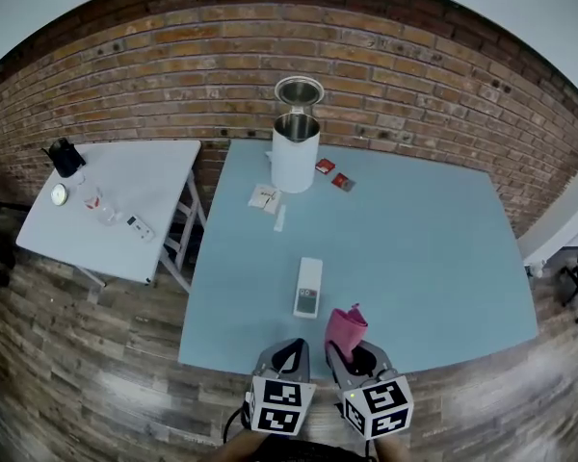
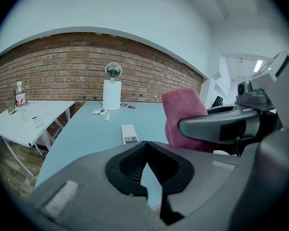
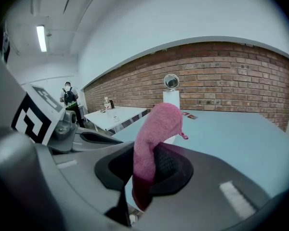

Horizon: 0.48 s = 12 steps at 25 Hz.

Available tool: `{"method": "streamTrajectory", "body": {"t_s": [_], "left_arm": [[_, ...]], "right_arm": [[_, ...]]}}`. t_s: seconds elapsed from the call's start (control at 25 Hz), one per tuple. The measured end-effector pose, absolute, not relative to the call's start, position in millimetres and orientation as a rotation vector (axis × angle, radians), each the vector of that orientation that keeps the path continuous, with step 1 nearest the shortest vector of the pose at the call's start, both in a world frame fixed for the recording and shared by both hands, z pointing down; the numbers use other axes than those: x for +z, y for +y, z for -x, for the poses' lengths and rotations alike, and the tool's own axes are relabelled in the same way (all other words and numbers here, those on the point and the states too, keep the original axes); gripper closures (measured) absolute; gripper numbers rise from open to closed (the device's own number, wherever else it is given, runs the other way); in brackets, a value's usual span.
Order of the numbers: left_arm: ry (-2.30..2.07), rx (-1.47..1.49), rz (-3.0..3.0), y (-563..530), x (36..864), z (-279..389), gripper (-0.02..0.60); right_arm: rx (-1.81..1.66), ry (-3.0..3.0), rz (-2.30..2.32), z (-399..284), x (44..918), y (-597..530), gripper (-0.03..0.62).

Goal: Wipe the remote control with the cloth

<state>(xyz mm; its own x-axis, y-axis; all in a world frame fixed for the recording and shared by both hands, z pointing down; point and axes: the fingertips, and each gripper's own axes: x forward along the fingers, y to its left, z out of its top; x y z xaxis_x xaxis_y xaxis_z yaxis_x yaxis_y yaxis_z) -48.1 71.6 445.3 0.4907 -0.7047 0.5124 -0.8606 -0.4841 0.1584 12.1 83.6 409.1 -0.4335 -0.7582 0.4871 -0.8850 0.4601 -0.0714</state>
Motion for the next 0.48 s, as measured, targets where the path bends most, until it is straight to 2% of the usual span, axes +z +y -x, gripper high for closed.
{"method": "streamTrajectory", "body": {"t_s": [0.48], "left_arm": [[-1.249,0.728,-2.336,26,492,49,0.578]], "right_arm": [[0.468,-2.234,-1.446,-23,417,46,0.52]]}}
